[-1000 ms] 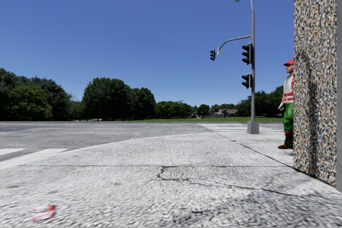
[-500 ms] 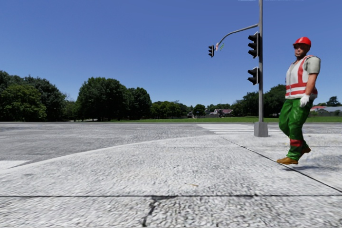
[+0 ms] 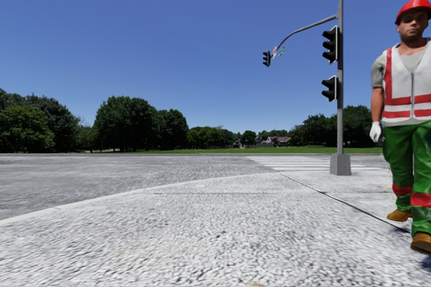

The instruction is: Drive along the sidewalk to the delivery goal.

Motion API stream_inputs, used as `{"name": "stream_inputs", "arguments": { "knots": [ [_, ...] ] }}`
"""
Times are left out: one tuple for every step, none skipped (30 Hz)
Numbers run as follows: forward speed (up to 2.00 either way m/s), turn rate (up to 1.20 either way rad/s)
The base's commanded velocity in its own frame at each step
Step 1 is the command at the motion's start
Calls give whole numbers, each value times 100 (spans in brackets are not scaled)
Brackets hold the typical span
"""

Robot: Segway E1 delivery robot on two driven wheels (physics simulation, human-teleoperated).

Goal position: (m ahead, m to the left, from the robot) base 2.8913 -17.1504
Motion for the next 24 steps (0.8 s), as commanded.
{"name": "stream_inputs", "arguments": {
  "knots": [
    [0,0],
    [13,0],
    [83,19],
    [90,34],
    [90,34],
    [92,44],
    [92,50],
    [93,53],
    [93,58],
    [93,60],
    [93,60],
    [96,60],
    [103,63],
    [137,82],
    [165,87],
    [200,88],
    [200,88],
    [200,88],
    [200,86],
    [200,0],
    [200,0],
    [200,0],
    [200,0],
    [200,0]
  ]
}}
